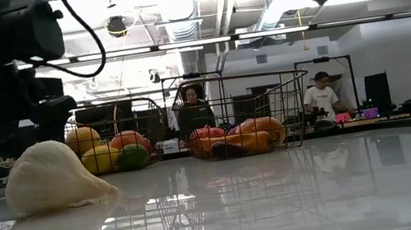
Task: Sort produce into baskets
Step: Put the apple into the left wire basket
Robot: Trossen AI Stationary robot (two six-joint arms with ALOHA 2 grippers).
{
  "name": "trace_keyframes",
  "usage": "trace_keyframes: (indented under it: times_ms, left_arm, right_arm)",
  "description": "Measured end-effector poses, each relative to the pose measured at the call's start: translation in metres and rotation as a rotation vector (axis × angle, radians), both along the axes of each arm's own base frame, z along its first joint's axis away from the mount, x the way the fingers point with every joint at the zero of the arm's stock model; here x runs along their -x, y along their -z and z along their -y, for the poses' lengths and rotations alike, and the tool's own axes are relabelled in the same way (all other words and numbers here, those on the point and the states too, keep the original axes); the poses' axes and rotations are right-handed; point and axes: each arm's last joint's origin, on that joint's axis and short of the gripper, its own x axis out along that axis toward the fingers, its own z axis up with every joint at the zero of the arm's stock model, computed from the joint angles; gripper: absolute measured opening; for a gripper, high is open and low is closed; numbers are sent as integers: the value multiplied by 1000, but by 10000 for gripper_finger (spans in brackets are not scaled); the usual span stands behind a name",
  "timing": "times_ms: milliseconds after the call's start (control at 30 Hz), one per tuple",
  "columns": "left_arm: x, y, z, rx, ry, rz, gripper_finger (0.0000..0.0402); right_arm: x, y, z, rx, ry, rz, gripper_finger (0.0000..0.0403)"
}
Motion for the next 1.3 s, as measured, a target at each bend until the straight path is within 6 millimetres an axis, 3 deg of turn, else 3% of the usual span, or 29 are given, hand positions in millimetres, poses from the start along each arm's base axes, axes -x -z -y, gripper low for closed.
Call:
trace_keyframes:
  times_ms: [300,667,1033,1167,1300]
  left_arm:
    - [0,0,1,26,31,-12,380]
    - [-7,-7,6,163,65,6,305]
    - [-45,-73,21,312,329,207,299]
    - [-59,-105,23,249,410,326,299]
    - [-58,-131,19,94,423,400,298]
  right_arm:
    - [0,0,0,1,0,0,301]
    - [0,0,0,18,-4,-2,301]
    - [2,0,18,59,64,-7,301]
    - [4,0,31,63,85,-9,301]
    - [7,0,43,64,139,-7,301]
